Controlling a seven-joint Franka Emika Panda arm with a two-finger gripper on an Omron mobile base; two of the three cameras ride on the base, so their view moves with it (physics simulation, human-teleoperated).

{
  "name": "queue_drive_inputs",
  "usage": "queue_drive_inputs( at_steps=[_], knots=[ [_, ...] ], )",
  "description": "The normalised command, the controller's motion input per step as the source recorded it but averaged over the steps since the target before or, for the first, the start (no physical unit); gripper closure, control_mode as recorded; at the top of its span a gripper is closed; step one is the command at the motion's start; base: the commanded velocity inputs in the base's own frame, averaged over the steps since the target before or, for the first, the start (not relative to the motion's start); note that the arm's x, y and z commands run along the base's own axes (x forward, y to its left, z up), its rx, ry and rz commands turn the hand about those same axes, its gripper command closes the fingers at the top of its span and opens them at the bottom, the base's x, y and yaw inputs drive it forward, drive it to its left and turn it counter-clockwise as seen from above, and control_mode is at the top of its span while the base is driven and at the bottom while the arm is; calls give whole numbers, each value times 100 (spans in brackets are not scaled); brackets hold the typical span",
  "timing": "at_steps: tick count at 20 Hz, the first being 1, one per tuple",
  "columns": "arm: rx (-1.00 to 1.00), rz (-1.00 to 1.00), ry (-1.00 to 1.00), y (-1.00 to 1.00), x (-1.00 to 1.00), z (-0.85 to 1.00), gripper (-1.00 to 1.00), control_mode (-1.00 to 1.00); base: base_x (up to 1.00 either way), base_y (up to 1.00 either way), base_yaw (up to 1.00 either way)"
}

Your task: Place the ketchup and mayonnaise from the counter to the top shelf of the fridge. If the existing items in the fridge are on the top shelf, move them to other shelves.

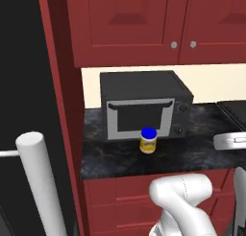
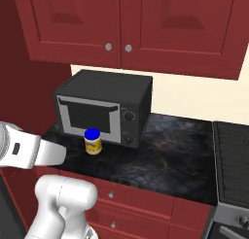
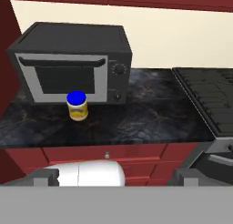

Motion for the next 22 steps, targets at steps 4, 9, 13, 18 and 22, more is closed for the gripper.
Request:
queue_drive_inputs(
  at_steps=[4,9,13,18,22],
  knots=[
    [0,0,0,0,0,0,-100,100,-50,31,5],
    [0,0,0,0,0,0,-100,100,-23,23,2],
    [0,0,0,0,0,0,-100,100,9,10,0],
    [0,0,0,0,0,0,-100,100,0,64,0],
    [0,0,0,5,0,0,-100,-100,0,39,0]
  ],
)
